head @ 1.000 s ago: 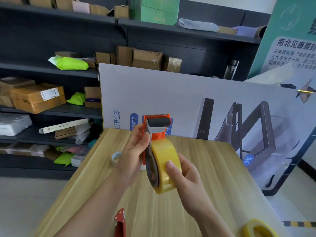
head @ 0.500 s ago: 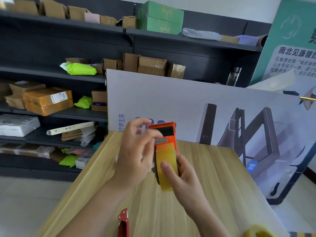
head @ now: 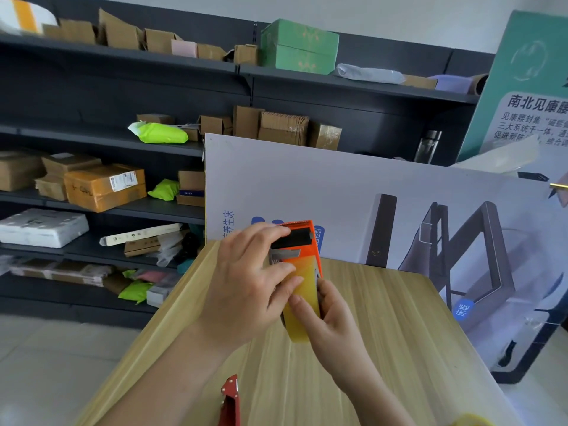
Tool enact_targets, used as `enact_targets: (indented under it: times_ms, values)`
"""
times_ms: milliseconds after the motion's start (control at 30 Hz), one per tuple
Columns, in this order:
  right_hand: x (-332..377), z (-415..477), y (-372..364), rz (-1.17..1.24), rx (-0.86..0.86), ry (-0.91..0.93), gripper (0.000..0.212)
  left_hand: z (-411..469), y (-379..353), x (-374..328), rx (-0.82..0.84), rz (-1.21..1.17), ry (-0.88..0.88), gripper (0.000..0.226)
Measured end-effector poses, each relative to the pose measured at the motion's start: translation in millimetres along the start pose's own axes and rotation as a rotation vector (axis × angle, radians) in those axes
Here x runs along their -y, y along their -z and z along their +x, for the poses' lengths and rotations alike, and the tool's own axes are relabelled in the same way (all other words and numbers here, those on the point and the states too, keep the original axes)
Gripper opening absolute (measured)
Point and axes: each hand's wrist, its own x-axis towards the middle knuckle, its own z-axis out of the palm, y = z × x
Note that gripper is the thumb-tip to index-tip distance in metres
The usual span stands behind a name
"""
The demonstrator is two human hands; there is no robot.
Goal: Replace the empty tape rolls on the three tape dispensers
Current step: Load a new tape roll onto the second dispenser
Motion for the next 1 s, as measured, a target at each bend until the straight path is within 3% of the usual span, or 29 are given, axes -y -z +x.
enact_targets:
  times_ms: [200,367,567,700,833,1000]
  values:
    - [2.8,-3.4,-5.2,-0.101,-0.011,0.002,0.021,-0.2,6.4,-11.3,0.035,0.089,0.105,0.008]
    - [3.2,-3.2,-9.6,-0.204,-0.054,0.017,0.021,-4.5,8.7,-18.4,0.131,0.063,0.172,0.032]
    - [6.6,-3.6,-13.4,-0.242,-0.062,0.008,0.017,-3.5,12.4,-16.1,0.144,0.077,0.191,0.014]
    - [10.5,-2.6,-14.7,-0.246,-0.06,-0.023,0.013,-5.4,10.0,-11.7,0.072,0.144,0.071,0.009]
    - [15.3,-0.5,-13.4,-0.254,-0.032,-0.142,0.023,2.1,9.5,-1.0,0.023,0.258,-0.174,0.003]
    - [21.8,0.5,-9.4,-0.265,0.049,-0.282,0.035,20.2,11.0,11.0,0.142,0.246,-0.367,0.01]
